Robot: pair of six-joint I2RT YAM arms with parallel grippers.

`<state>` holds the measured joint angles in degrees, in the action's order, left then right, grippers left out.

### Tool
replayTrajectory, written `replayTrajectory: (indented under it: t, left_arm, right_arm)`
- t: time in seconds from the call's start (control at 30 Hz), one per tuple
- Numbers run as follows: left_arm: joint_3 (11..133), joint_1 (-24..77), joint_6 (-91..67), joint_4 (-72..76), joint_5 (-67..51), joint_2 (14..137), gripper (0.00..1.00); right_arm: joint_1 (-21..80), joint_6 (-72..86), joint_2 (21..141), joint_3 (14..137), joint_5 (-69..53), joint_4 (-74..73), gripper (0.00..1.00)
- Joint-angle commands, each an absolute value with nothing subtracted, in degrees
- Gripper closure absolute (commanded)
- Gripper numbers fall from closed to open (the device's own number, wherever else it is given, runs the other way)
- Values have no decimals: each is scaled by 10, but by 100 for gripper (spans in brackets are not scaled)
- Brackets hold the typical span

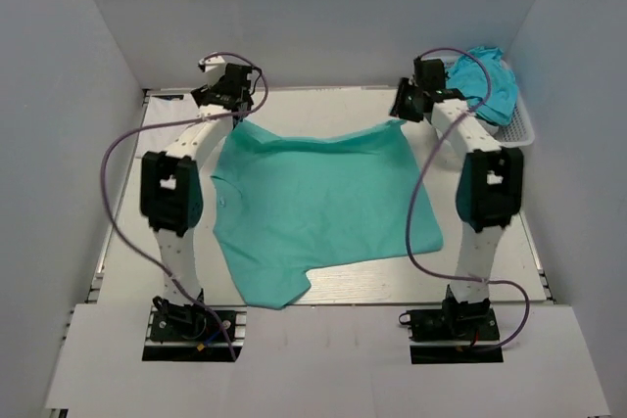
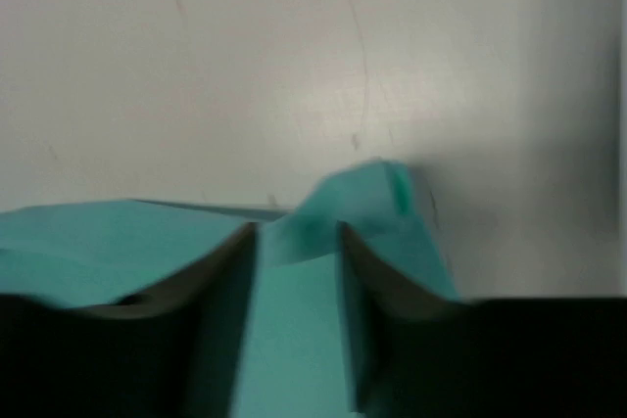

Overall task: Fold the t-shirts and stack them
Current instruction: Flatten out the tshirt

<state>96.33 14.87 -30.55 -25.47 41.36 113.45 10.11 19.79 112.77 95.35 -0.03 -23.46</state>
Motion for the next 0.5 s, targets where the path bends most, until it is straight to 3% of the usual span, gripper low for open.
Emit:
replayTrajectory:
  t: [0.0, 0.07, 0.13, 0.2, 0.27, 0.33, 0.47]
  left_arm:
    - [1166, 113, -304, -320, 311, 1264, 0]
    - [1323, 107, -304, -405, 300, 1329, 0]
    - [1363, 101, -296, -417, 273, 1357, 0]
    - [1301, 95, -289, -379, 252, 1316, 0]
    - [1160, 95, -281, -326, 237, 1218, 0]
    - [1031, 95, -274, -260, 205, 1151, 0]
    - [894, 107, -269, -243, 172, 1018, 0]
  right_arm:
    - [96, 176, 1250, 1122, 17, -250, 34]
    - [96, 166, 1321, 1262, 5, -295, 15]
    - [100, 162, 1323, 1277, -45, -303, 10]
    - [102, 162, 1261, 1166, -70, -245, 10]
    - [104, 159, 1174, 1028, -77, -193, 10]
    - [105, 156, 1117, 975, -68, -168, 10]
    - [112, 149, 1021, 836, -57, -167, 10]
